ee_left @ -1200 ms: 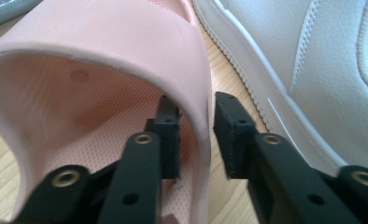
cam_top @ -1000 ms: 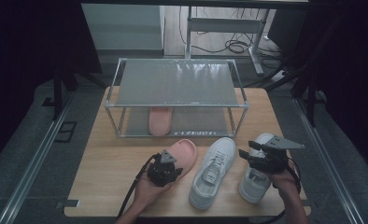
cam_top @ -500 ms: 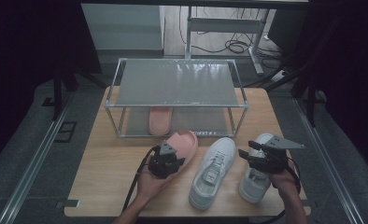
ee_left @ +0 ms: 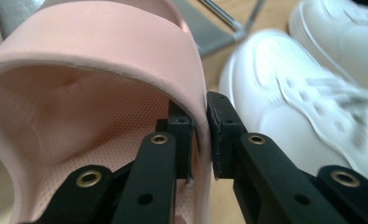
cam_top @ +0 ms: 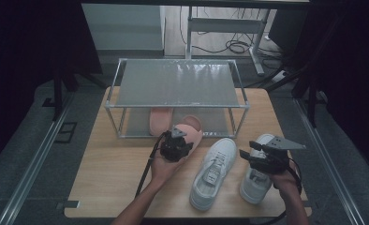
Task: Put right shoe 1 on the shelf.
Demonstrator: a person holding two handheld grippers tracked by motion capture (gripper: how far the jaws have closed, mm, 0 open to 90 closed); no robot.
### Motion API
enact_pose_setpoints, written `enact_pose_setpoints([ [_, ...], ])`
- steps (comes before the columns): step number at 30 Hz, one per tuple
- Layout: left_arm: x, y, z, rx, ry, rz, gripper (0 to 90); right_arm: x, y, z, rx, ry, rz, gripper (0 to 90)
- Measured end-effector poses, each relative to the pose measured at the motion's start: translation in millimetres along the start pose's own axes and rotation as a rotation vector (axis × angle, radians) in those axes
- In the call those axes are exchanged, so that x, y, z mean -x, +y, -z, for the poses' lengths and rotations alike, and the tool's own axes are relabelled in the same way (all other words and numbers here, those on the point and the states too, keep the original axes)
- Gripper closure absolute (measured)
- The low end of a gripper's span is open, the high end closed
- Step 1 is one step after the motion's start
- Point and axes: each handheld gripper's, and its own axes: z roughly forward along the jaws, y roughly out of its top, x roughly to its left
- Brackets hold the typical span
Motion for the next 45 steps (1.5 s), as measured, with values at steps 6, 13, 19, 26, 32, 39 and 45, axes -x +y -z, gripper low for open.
enact_pose_setpoints([
  [6, -1.0, 10.6, -20.7, 0.003, 0.046, 0.012, 81.1, 2.2, -0.3, 1.3, 0.003, -0.002, -0.007, 42.3],
  [13, -2.2, 20.9, -37.6, 0.014, 0.096, 0.03, 81.1, 2.7, 0.1, 2.3, 0.005, -0.007, -0.008, 42.3],
  [19, -7.2, 23.4, -50.6, 0.024, 0.13, 0.056, 81.0, 3.0, 0.0, 2.0, 0.006, -0.005, -0.007, 42.3],
  [26, -12.5, 24.0, -65.4, 0.045, 0.146, 0.101, 80.8, 3.2, -0.1, 2.8, 0.007, -0.006, -0.007, 42.3],
  [32, -18.1, 24.3, -73.6, 0.06, 0.169, 0.125, 81.0, 4.9, -0.8, 2.5, 0.005, -0.007, -0.011, 42.3],
  [39, -20.1, 28.6, -83.1, 0.066, 0.183, 0.162, 80.8, 3.2, -1.2, 0.2, -0.003, -0.009, -0.004, 42.3],
  [45, -22.7, 33.4, -87.0, 0.066, 0.199, 0.176, 79.9, 3.5, -1.2, 0.8, -0.001, -0.009, -0.004, 42.3],
])
